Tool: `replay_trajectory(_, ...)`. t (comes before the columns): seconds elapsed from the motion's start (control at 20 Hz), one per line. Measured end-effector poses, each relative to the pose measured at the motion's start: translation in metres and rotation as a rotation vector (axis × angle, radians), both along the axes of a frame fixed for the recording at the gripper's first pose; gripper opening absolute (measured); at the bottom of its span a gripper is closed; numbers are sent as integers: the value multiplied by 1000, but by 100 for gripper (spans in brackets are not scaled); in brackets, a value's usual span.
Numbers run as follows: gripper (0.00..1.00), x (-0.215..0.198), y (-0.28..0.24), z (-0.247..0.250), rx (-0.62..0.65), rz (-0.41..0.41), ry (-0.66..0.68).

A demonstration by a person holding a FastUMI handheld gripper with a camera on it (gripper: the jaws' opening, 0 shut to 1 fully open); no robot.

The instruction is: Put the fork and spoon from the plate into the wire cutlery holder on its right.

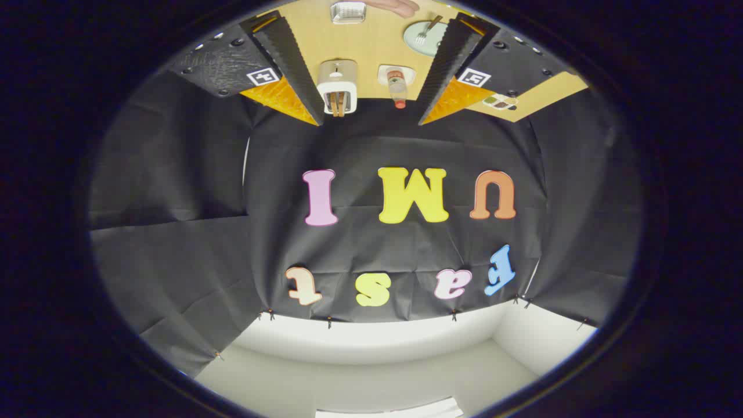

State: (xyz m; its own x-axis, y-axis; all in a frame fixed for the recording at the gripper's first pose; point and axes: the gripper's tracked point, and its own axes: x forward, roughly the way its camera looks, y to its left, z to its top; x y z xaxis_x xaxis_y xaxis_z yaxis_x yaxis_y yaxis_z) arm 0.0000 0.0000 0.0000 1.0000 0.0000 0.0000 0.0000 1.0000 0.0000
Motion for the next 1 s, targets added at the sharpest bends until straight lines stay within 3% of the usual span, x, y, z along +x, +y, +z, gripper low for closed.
replay_trajectory(0.65, 95, 24, 15, -17, -18, -7, 59)
replay_trajectory(1.0, 95, 46, 48, -62, -71, -9, 116)
